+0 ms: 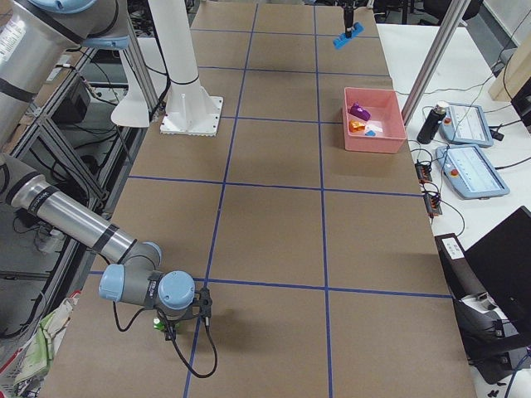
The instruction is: Put all blocks into box
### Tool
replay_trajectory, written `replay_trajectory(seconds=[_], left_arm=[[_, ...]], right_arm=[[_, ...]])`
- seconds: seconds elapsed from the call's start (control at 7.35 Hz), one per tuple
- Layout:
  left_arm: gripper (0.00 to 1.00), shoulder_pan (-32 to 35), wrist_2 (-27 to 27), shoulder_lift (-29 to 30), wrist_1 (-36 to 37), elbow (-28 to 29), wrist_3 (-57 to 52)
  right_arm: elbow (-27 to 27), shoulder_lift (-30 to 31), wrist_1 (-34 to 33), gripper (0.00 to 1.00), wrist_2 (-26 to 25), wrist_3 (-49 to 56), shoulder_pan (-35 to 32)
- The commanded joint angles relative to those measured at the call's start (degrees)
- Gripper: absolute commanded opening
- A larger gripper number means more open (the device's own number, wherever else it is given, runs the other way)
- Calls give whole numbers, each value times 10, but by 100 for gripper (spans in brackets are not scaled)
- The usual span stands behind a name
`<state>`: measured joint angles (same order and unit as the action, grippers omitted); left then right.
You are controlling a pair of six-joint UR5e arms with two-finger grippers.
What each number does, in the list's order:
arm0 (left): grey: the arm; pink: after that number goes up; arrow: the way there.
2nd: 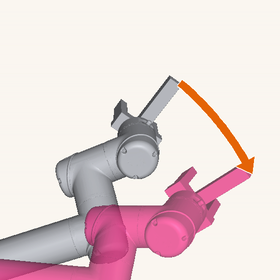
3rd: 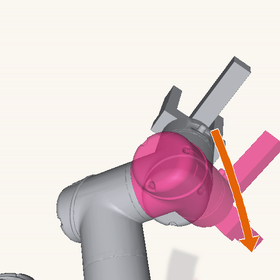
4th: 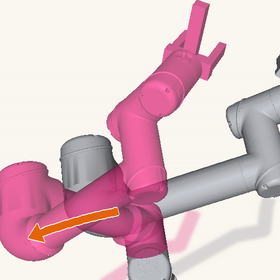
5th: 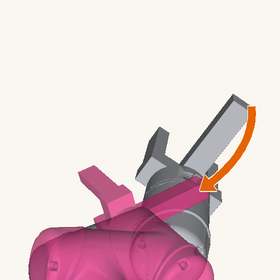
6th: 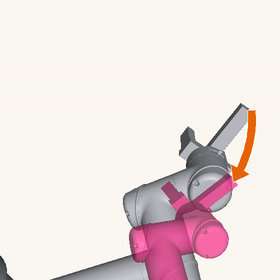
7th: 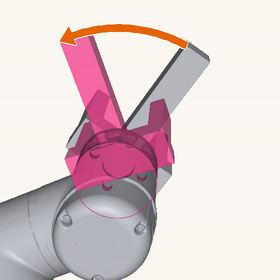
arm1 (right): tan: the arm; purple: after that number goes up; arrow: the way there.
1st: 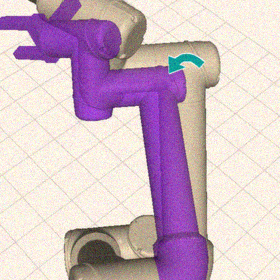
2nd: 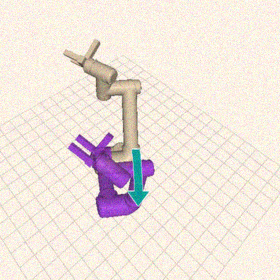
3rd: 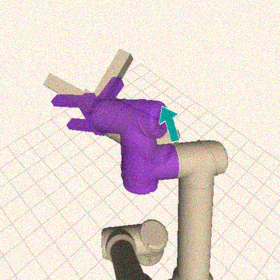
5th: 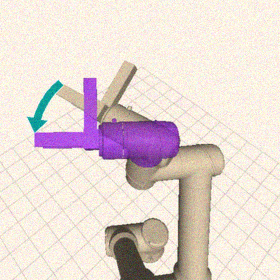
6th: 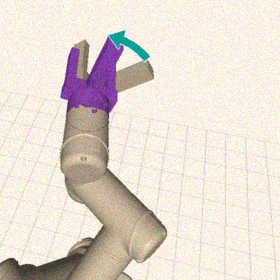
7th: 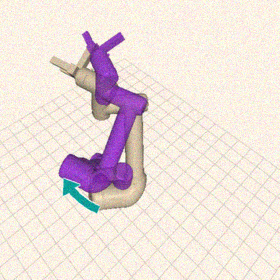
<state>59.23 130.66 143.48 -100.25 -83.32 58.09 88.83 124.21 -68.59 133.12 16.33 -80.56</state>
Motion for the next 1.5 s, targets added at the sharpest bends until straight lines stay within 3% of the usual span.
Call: replay_trajectory(seconds=[0.0,0.41,0.68,0.82,1.09,1.22,1.36], left_arm=[[0,-53,-102,59,-157,142,97],[0,-61,-178,143,-255,318,110],[0,-79,-236,153,-280,361,116],[0,-93,-256,152,-280,362,121],[88,-110,-255,149,-278,358,159],[99,-114,-256,146,-275,349,159],[100,-114,-253,137,-264,325,160]], right_arm=[[23,2,-4,0,-52,25,-41],[71,-3,-16,0,-155,73,-144],[147,-77,-165,0,-228,160,-243],[161,-122,-214,0,-236,175,-260],[159,-178,-222,0,-219,157,-260],[158,-207,-220,0,-192,122,-254],[158,-240,-218,0,-190,92,-214]])
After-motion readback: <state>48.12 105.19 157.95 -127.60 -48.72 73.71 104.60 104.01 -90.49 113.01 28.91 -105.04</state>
